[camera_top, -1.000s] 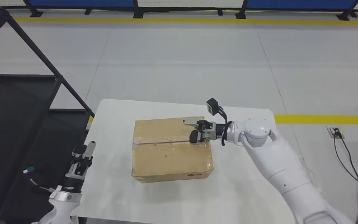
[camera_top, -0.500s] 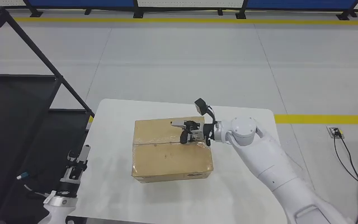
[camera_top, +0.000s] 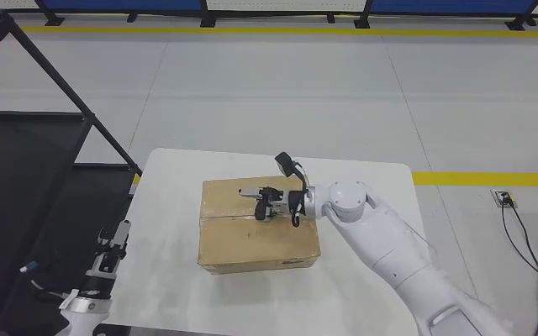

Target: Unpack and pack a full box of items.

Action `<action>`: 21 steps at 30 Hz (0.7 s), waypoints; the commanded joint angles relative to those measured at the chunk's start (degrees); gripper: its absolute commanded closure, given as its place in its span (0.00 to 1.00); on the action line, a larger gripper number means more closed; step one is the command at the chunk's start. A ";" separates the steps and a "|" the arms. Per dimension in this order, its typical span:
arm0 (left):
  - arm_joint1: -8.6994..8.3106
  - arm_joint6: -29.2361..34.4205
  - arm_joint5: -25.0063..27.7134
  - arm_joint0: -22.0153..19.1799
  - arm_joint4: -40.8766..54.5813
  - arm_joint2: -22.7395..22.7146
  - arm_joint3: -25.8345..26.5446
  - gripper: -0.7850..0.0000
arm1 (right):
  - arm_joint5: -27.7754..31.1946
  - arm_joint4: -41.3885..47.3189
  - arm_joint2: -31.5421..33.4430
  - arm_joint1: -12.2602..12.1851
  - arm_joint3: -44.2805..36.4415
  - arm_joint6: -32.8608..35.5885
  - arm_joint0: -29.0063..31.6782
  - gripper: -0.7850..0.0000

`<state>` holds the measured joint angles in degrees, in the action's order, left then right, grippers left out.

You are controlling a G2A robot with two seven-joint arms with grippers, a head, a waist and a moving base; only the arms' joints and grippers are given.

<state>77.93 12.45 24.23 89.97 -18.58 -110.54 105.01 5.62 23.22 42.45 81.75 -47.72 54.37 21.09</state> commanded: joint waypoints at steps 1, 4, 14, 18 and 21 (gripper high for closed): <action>-0.10 0.11 0.02 0.00 0.10 -0.01 -0.05 0.00 | 0.43 -0.33 -0.11 0.25 -0.18 -1.23 0.18 0.00; -0.25 0.28 0.12 0.07 0.13 0.10 -0.18 0.00 | 1.29 -0.64 -0.46 0.77 -0.95 -3.03 0.81 0.00; -0.69 0.13 0.99 1.04 0.85 0.02 -0.38 0.00 | 0.58 -1.69 -2.16 2.85 -1.74 -7.16 1.13 0.00; -0.87 0.13 1.36 1.29 1.38 -0.15 -0.70 0.00 | 0.09 -1.85 -3.19 4.03 -1.59 -8.18 0.53 0.00; -1.02 0.23 1.65 1.48 1.71 -0.26 -0.90 0.00 | -0.19 -2.03 -3.94 4.96 -1.07 -9.21 -0.05 0.00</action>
<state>76.94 12.66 25.80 91.41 -16.95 -110.78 104.14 5.71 21.43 38.71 86.50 -49.00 45.61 21.25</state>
